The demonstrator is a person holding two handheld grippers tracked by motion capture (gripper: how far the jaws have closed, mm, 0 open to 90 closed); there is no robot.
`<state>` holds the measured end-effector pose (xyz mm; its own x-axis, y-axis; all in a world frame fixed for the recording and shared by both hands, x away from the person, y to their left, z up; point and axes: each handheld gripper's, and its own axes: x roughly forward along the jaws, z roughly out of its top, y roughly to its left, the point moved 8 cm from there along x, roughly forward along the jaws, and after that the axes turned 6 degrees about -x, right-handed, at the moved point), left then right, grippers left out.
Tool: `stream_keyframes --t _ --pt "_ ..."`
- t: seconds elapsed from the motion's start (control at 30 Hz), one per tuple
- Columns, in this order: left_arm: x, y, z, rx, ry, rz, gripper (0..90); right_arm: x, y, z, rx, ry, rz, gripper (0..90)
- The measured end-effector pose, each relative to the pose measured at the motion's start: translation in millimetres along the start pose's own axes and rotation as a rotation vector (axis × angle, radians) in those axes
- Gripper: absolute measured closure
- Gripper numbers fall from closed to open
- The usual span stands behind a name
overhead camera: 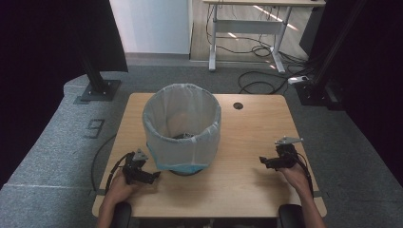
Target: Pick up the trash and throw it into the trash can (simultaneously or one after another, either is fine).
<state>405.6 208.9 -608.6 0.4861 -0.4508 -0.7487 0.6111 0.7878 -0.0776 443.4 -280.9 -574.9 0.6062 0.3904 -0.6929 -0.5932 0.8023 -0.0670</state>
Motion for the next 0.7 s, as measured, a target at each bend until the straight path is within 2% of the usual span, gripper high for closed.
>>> stream_keyframes --t 0.2,0.27,0.37,0.43,0.7 --pt "0.0 0.0 0.0 0.000 0.000 0.000 0.0 9.9 7.3 -15.9 0.002 0.024 0.002 4.8" --pt "0.0 0.0 0.0 0.000 0.000 0.000 0.0 13.5 10.3 -21.2 -0.002 0.048 0.003 4.8" --pt "0.0 0.0 0.0 0.000 0.000 0.000 0.0 18.5 17.0 -28.9 -0.007 0.050 0.008 4.4" --pt "0.0 0.0 0.0 0.000 0.000 0.001 0.0 19.3 21.5 -30.4 0.002 0.007 -0.003 3.5" --pt "0.0 -0.1 0.0 -0.001 0.000 0.001 0.0 17.4 30.6 -33.1 -0.014 -0.004 0.006 0.9"
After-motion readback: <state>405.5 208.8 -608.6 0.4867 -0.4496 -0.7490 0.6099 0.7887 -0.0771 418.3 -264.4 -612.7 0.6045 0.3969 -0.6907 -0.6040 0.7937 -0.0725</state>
